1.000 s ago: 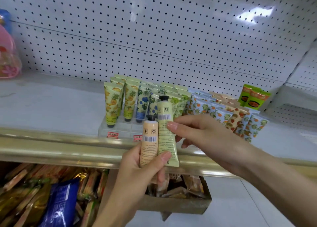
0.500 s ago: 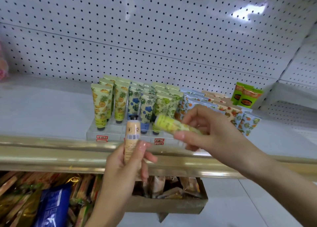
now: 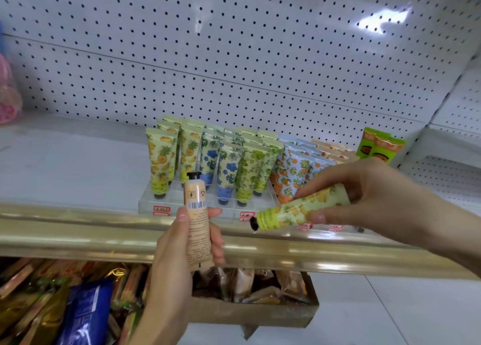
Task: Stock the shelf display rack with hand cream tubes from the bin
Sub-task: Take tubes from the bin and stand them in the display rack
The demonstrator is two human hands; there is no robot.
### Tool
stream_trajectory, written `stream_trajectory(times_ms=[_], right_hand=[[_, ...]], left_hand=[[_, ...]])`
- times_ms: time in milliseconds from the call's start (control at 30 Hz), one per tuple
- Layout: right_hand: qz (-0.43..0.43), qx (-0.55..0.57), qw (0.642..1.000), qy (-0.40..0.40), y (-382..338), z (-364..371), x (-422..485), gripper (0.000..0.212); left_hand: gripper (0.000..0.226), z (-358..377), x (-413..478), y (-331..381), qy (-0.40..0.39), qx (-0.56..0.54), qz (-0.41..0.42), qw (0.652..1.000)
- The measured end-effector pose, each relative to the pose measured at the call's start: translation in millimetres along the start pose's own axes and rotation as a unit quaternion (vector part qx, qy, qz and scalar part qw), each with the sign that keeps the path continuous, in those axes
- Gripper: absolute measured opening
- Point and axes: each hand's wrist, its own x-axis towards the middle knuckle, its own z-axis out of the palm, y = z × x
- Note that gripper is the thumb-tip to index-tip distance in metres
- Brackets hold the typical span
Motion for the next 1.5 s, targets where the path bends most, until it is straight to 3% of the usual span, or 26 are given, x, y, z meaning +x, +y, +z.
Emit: stream_trajectory(times_ms=[100,200,333,567,767,1333,1500], right_hand=[[0.001,0.043,0.999,0.03,-5,-4,4,0.025],[-0.005,0.068,0.996,0.058,-14,-3,12,0.025],[-0.046,0.086,0.993,0.07,-34,2,29,0.023],[-0.1,0.039,0.993,0.047,-67,26,78,0.009],[-0.123,-0.05,0.988,0.081,-80,56,109,0.009],[-0.068,-0.136,0.987,0.054,-89,85,128,0.03],[-0.064,-0.139,0.987,0.051,-92,85,126,0.025]], left_hand=[[0.048,-5,0,3,-0.002,-0.015,0.016,1.0],[0.016,-11,0,8,0.004,-0.017,0.014,1.0],[0.012,-19,-2,19,0.029,0.019,0.03,0.999],[0.019,-34,-2,32,0.084,0.065,0.056,0.993],[0.021,-42,-4,41,0.083,0.032,0.063,0.994],[0.025,-64,5,51,0.08,0.013,0.026,0.996],[0.026,-63,5,50,0.081,0.025,0.027,0.996]])
